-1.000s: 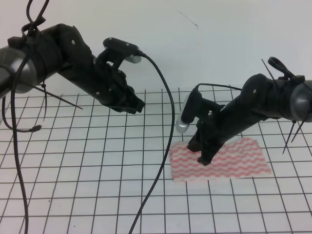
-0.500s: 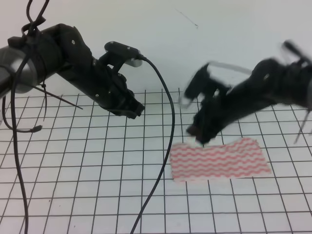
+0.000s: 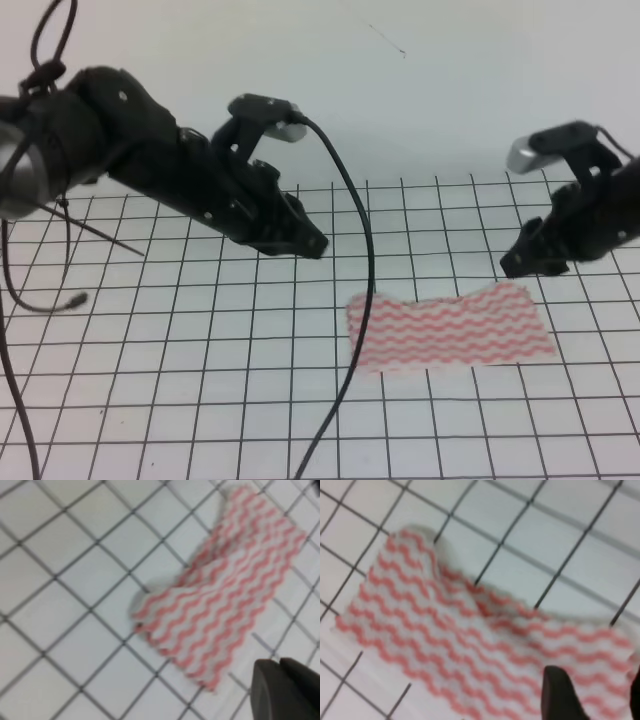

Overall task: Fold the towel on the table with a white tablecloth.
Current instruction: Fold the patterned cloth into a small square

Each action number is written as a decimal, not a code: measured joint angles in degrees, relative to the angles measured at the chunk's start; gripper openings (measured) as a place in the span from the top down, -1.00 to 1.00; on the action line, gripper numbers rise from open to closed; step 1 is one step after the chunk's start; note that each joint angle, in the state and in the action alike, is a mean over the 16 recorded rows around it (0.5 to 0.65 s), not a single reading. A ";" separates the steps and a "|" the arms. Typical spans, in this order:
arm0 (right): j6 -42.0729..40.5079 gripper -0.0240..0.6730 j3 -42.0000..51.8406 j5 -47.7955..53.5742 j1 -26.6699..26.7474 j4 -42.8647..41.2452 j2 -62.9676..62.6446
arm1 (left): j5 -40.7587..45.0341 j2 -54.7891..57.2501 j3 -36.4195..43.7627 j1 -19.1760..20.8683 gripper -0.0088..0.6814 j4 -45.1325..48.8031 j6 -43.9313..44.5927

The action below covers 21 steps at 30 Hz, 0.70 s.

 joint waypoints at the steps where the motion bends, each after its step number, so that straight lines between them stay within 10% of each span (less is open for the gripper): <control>1: 0.68 0.07 0.72 0.26 -0.52 0.07 0.01 | 0.10 -0.13 0.49 0.00 0.97 -0.97 0.54; 21: 14.56 0.07 4.74 -0.78 -1.98 -7.36 4.78 | 2.43 -0.28 2.72 0.00 0.97 -6.00 2.56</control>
